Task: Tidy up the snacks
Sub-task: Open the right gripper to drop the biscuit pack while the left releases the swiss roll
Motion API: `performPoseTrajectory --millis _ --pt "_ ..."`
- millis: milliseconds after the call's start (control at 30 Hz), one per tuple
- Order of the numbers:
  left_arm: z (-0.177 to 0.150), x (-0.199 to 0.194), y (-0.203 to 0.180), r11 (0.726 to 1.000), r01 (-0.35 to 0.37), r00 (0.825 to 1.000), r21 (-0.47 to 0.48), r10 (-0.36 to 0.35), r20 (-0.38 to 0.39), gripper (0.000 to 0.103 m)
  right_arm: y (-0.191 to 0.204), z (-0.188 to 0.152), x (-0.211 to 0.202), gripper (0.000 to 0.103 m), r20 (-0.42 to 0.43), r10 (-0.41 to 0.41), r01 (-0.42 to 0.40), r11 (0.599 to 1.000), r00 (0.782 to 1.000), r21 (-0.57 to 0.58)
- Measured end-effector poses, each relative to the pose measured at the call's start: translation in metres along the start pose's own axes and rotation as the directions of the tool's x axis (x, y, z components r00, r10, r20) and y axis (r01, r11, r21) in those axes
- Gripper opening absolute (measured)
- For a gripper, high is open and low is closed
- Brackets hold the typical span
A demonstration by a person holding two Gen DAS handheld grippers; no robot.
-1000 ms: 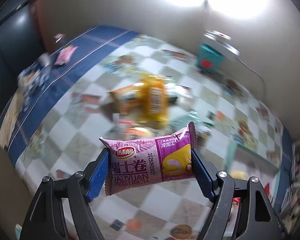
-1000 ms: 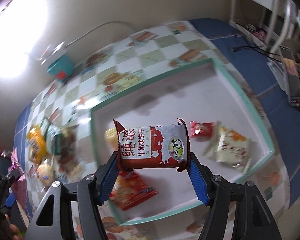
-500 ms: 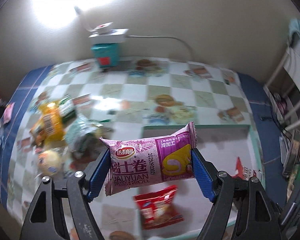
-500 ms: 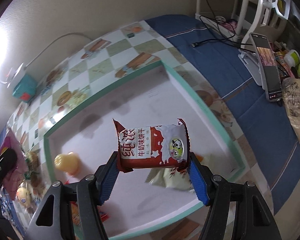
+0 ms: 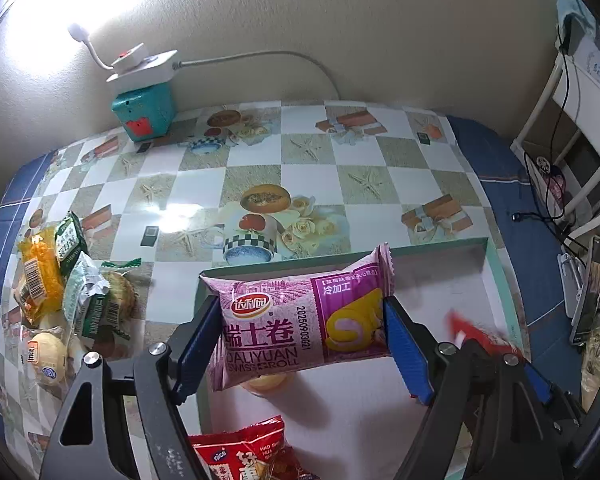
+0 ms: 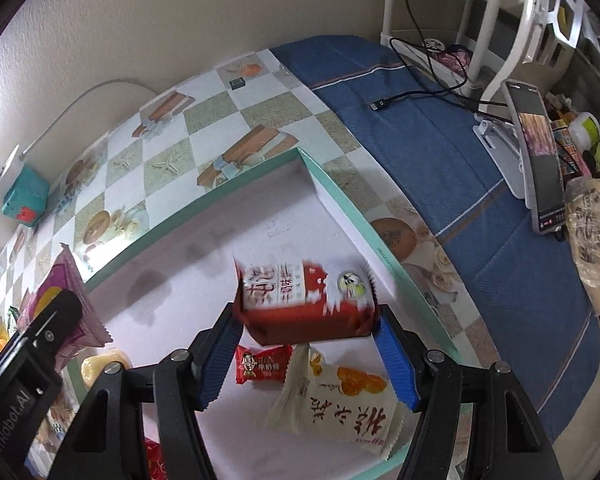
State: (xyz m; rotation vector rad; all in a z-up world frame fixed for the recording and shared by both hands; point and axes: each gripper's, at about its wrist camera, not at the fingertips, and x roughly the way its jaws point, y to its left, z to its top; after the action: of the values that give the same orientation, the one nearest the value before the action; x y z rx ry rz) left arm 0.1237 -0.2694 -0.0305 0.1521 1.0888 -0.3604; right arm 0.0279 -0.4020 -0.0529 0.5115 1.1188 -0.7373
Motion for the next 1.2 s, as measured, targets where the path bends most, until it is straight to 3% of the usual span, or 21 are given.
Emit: performPoseTrajectory --millis 133,200,333,433,667,767,933,1067,1200 --pt "0.000 0.006 0.003 1.000 0.005 0.999 -0.017 -0.005 -0.034 0.082 0.005 0.000 0.000 0.072 0.003 0.002 -0.002 1.000 1.000 -0.012" --pt "0.001 0.005 0.008 0.999 0.006 0.999 -0.031 -0.007 -0.047 0.083 0.006 0.000 -0.002 0.081 0.010 0.004 -0.004 1.000 1.000 -0.020" --pt "0.004 -0.007 0.019 0.999 -0.002 0.999 -0.050 0.000 -0.035 0.086 0.006 0.001 -0.010 0.086 0.026 0.008 -0.007 1.000 1.000 -0.018" --pt "0.007 -0.019 0.029 0.997 0.015 1.000 -0.072 -0.016 -0.024 0.095 0.005 0.000 -0.017 0.096 0.039 0.008 -0.008 1.000 0.999 -0.013" --pt "0.005 -0.037 0.077 0.978 0.047 0.998 -0.203 -0.056 -0.037 0.095 0.008 -0.004 -0.038 0.103 0.080 0.007 -0.007 1.000 0.997 -0.009" --pt "0.001 -0.045 0.115 0.958 0.009 0.999 -0.287 -0.020 -0.034 0.095 0.014 -0.007 -0.045 0.103 0.093 0.015 -0.014 1.000 0.996 -0.017" --pt "-0.019 -0.056 0.194 0.892 -0.118 0.993 -0.437 0.099 -0.064 0.095 0.037 -0.018 -0.056 0.103 0.094 0.040 -0.036 0.998 0.995 -0.047" --pt "-0.036 -0.065 0.242 0.850 -0.201 0.979 -0.486 0.176 -0.097 0.095 0.065 -0.029 -0.063 0.103 0.098 0.066 -0.056 0.994 0.993 -0.099" --pt "-0.049 -0.075 0.275 0.827 -0.239 0.971 -0.508 0.212 -0.110 0.095 0.094 -0.043 -0.071 0.103 0.095 0.104 -0.090 0.986 0.990 -0.144"
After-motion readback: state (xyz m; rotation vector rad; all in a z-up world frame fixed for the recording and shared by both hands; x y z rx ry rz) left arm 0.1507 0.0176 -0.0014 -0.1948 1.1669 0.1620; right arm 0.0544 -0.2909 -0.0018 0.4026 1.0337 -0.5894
